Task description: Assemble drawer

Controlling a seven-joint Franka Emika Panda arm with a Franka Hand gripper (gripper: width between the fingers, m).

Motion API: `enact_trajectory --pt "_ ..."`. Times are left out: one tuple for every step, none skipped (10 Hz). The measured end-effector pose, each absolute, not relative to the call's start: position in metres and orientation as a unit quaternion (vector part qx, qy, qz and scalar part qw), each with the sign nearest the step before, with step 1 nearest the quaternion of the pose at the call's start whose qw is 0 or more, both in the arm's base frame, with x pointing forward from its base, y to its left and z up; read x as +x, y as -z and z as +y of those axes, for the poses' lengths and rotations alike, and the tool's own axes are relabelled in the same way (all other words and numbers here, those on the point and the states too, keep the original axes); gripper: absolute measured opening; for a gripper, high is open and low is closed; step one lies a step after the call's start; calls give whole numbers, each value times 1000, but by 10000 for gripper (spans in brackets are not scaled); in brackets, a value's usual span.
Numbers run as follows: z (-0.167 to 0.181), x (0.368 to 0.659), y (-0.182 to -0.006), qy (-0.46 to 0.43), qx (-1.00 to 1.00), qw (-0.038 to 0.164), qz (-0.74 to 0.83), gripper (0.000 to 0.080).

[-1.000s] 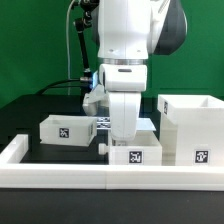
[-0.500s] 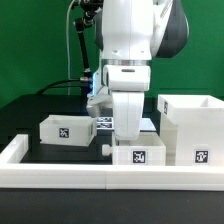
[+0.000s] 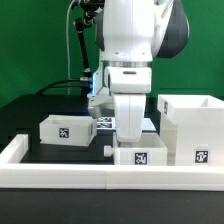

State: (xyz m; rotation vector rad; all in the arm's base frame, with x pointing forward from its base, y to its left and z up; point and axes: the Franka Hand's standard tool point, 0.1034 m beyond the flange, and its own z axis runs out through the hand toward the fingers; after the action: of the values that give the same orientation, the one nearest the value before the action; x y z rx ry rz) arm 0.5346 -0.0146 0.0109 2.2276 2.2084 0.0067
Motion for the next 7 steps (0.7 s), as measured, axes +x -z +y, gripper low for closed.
enact_trajectory --pt "-12 537 -12 -3 709 4 706 41" --pt "-12 540 -14 -5 709 6 705 41" --pt "-13 539 -13 -5 710 5 704 41" --pt "-13 539 -12 -4 710 5 704 41" --pt "-14 539 -12 -4 710 5 704 41" --pt "-13 537 -11 -3 709 5 705 41" --pt "-9 534 -9 0 704 3 711 41"
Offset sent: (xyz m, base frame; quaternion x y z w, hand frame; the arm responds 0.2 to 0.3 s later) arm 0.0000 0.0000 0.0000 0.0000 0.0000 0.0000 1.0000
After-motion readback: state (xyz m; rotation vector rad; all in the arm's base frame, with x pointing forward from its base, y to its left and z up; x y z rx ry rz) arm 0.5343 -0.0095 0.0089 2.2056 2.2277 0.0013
